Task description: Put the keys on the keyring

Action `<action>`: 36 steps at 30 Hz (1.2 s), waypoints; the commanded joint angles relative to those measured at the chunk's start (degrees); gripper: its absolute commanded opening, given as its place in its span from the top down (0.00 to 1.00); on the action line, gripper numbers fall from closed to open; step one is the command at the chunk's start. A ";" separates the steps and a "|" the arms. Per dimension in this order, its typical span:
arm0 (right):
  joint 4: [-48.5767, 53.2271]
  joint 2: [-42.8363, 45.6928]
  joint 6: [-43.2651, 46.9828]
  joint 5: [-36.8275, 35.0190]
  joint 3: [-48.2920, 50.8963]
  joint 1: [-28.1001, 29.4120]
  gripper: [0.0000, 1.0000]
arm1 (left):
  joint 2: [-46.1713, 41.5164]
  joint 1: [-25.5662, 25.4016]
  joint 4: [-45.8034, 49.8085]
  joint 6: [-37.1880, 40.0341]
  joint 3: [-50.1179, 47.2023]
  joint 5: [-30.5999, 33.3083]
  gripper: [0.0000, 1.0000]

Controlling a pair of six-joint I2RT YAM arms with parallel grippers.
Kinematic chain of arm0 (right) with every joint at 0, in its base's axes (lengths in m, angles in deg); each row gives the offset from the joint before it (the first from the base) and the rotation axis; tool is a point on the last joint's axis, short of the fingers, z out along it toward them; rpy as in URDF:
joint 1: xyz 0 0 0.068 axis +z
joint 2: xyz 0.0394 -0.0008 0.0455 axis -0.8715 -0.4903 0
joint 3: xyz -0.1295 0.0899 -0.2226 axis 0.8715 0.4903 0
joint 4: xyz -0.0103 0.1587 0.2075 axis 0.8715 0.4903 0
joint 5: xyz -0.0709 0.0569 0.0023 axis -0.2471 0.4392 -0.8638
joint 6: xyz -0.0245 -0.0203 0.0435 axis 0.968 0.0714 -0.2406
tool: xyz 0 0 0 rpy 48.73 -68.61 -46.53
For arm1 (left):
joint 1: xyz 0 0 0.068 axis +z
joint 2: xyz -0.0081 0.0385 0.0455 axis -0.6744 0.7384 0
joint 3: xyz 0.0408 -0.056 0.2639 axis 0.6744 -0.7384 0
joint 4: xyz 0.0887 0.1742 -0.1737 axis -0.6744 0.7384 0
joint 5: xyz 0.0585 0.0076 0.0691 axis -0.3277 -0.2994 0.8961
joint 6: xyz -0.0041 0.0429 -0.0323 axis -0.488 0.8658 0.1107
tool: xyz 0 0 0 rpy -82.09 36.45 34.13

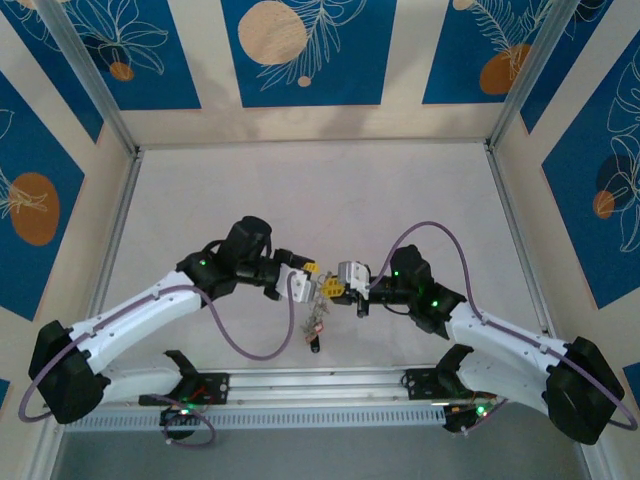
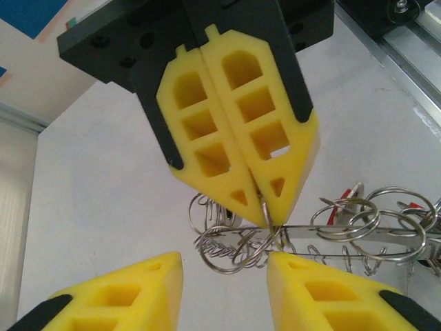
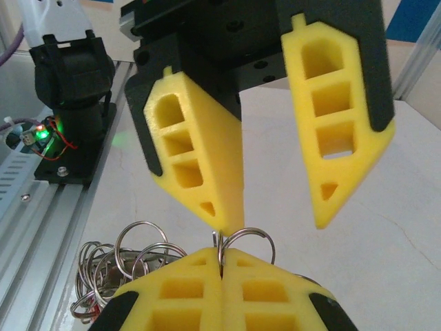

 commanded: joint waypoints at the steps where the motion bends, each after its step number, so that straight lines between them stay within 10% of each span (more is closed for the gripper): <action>1: -4.02 -0.10 0.78 -1.52 -1.92 0.00 1.00 | 1.59 -0.84 -0.01 2.33 2.02 -3.08 0.64; 19: -5.90 -0.35 1.28 -3.88 -0.04 -0.79 1.00 | 7.51 -0.83 1.78 3.96 5.29 -1.45 1.00; 36: -9.04 1.27 6.18 -11.63 2.76 -1.02 1.00 | 12.08 2.01 9.79 -5.66 9.85 2.69 1.00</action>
